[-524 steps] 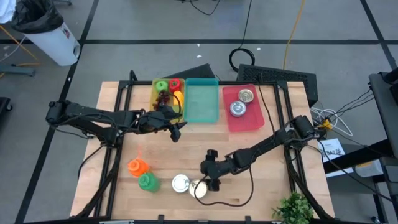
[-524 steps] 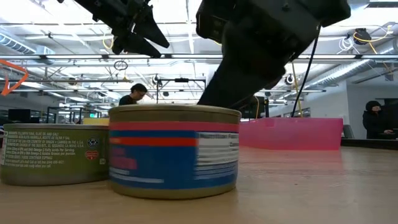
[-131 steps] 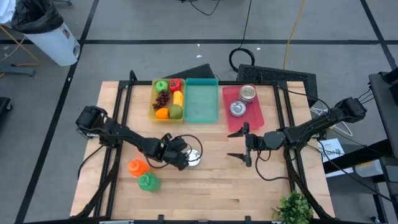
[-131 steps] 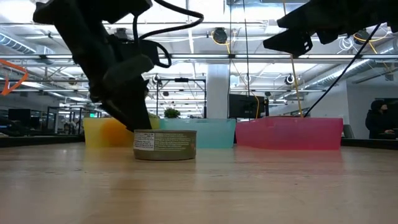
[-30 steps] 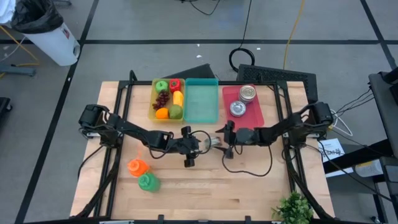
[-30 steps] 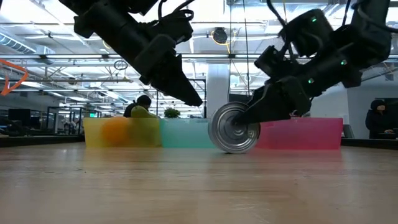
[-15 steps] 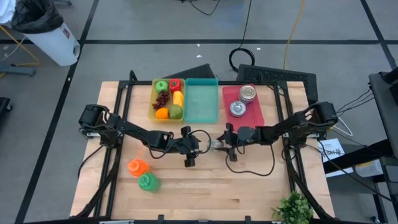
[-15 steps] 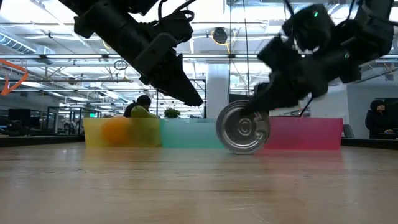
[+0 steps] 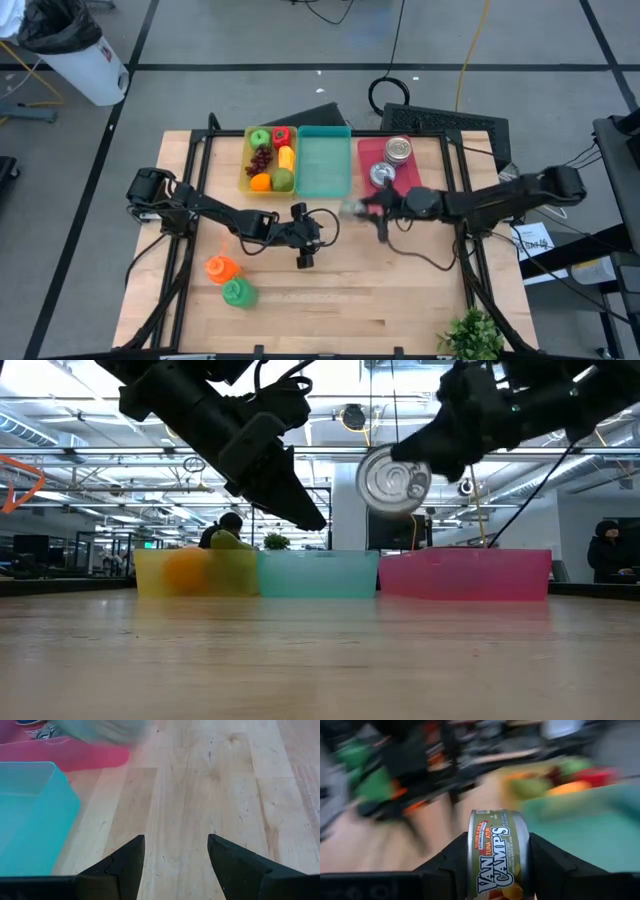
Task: Pick & Place Food Item
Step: Put the green tuna can into the red bin
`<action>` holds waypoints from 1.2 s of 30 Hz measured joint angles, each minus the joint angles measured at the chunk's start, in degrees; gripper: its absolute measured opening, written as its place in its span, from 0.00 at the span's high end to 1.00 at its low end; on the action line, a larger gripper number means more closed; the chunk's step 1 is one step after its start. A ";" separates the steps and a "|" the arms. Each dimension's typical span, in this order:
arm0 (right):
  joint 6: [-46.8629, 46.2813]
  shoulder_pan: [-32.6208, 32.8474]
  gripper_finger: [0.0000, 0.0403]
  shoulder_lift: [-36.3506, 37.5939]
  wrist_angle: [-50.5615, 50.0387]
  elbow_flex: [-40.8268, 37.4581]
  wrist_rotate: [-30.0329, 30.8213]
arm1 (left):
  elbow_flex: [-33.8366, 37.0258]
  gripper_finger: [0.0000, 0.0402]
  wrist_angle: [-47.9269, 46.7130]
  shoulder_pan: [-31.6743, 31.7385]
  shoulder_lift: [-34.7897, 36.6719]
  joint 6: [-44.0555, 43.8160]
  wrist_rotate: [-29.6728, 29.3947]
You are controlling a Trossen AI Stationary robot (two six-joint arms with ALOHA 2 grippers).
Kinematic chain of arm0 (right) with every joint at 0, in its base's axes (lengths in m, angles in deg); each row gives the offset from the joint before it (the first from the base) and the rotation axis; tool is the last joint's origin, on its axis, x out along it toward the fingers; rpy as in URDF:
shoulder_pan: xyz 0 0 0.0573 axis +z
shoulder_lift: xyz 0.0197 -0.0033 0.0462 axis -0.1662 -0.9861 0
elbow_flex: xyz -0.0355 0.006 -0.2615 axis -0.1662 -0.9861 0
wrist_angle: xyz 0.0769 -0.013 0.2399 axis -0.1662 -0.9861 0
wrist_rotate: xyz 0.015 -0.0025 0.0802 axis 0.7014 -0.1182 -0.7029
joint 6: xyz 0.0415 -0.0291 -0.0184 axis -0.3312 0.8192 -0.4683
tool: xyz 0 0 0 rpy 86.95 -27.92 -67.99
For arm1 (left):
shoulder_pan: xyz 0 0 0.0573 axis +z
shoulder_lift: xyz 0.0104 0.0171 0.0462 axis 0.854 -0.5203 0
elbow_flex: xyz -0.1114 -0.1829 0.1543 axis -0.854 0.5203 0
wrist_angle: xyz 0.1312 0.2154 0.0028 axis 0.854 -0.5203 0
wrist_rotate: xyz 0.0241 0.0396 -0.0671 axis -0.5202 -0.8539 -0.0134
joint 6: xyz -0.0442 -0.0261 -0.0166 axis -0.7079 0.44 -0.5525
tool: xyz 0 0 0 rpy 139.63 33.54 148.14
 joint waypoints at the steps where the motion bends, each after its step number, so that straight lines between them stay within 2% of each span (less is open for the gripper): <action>1: 0.13 -0.78 0.63 1.78 -1.03 0.00 2.84 | 0.00 0.43 -0.02 0.00 0.00 -0.25 0.00; 6: -0.99 -7.02 0.63 8.56 -12.02 -0.34 22.57 | 0.00 0.43 -0.06 0.00 0.00 -0.90 0.01; 8: -2.83 -10.34 0.63 9.36 -14.31 -1.75 27.32 | 0.00 0.43 -0.05 0.00 0.00 -0.90 0.02; 13: -8.39 -17.01 0.63 8.88 -13.44 -7.30 21.43 | 0.00 0.43 -0.02 0.00 0.00 -0.67 -0.02; 21: -13.10 -20.75 0.63 8.90 -0.98 -14.98 12.88 | 0.00 0.43 0.70 0.00 0.00 -0.88 -0.04; 29: -14.62 -21.45 0.63 7.13 2.02 -15.43 11.41 | 0.00 0.43 1.61 0.00 0.00 -0.90 -0.07; 36: -14.63 -21.45 0.63 -0.42 12.35 -15.43 11.40 | 0.00 0.43 1.97 0.66 0.00 -1.54 -0.07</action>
